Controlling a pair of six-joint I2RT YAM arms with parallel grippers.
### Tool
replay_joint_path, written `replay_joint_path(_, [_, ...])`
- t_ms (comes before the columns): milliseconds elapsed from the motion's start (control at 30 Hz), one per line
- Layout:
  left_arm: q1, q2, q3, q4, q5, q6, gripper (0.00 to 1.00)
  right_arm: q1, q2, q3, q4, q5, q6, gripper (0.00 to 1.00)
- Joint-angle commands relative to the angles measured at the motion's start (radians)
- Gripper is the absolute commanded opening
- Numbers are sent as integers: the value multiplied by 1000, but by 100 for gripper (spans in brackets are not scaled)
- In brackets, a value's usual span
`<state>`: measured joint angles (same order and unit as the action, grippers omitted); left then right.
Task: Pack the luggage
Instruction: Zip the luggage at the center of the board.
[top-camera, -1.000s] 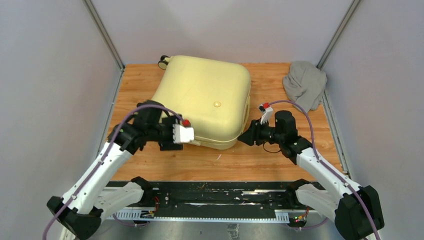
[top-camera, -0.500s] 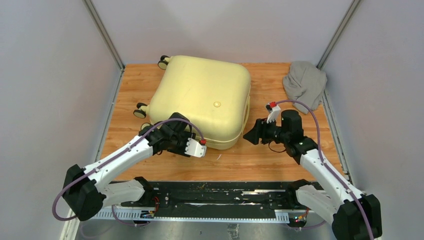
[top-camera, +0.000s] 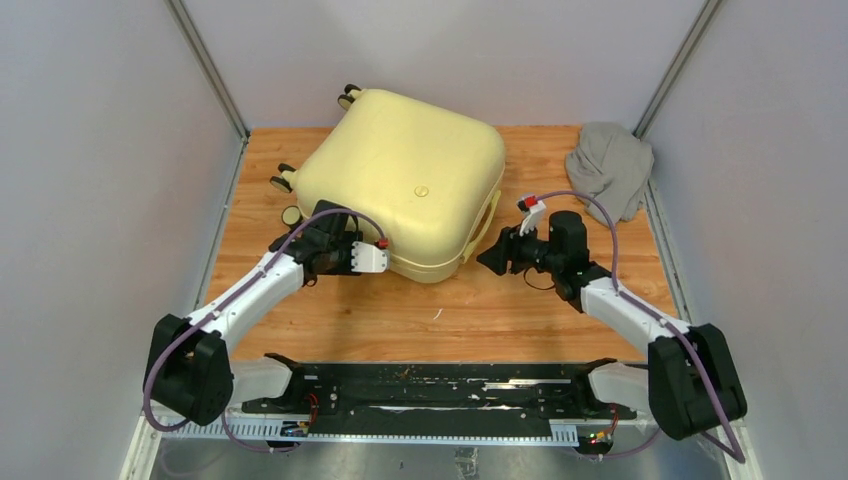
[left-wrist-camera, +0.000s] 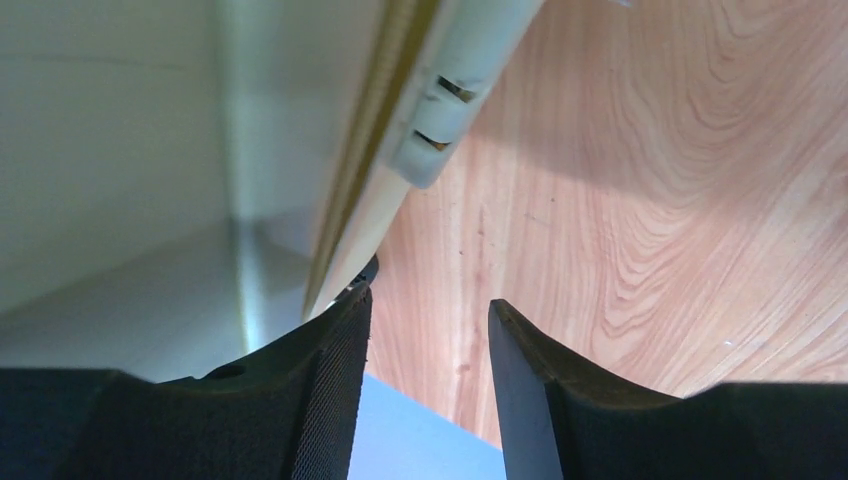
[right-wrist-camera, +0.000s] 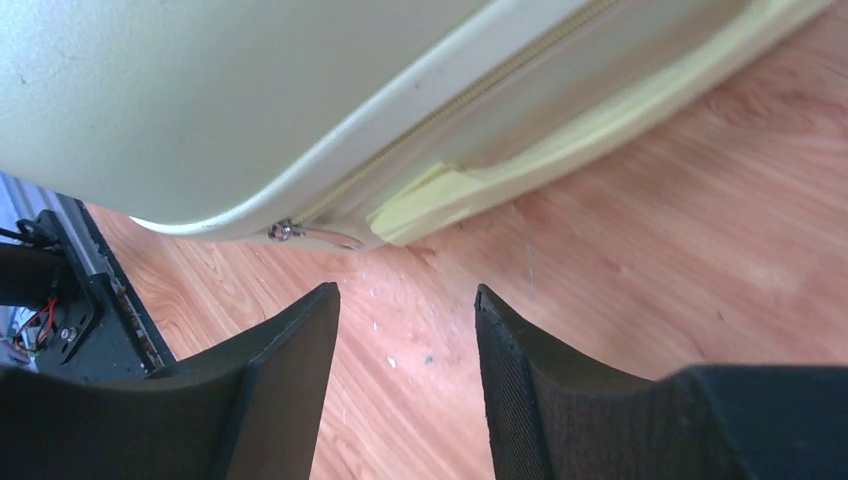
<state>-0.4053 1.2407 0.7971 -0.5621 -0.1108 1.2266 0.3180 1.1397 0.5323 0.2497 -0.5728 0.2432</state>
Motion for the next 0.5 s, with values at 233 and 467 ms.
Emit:
replay_joint_path(233, [-15,-60,45,-15,152,-97,52,55,207,-35,428,-238,14,56])
replay_joint_path(467, [-17,-54,56,-13,185,-107,52,89,269,-22,489,-249,1,58])
